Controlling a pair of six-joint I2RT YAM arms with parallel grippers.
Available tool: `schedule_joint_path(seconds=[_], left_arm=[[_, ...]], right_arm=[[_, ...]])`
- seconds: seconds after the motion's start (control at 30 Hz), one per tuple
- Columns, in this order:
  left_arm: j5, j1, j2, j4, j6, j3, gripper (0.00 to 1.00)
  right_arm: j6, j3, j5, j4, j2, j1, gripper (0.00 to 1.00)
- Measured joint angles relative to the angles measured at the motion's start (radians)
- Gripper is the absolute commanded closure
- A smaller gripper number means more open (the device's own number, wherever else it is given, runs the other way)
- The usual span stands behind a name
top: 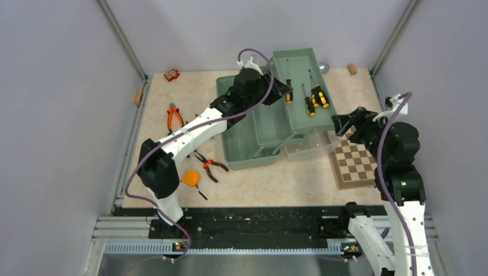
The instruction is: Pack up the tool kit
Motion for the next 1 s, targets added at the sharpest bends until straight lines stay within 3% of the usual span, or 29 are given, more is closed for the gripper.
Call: schedule_joint_path(seconds=[0.23, 0.33, 0.7, 1.0], left_arm=[[-0.013, -0.047, 0.132, -0.004, -0.016, 0.087, 0.48], [-0.021, -0.055, 0.143, -0.019, -0.01, 0.098, 0.38], [-0.116, -0.055, 0.103, -0.086, 0.123, 0.108, 0.33], [-0.313, 0.007, -0.282, -0.208, 0.276, -0.204, 0.19]], right_arm=[[-0.001, 0.0, 0.0, -0.002, -0.01, 0.01, 0.2], [-0.002, 0.0, 0.0, -0.002, -0.01, 0.014, 0.2], [-0.005, 0.0, 0.009, -0.002, -0.01, 0.015, 0.2], [-0.032, 0.0, 0.037, -0.001, -0.002, 0.019, 0.19]])
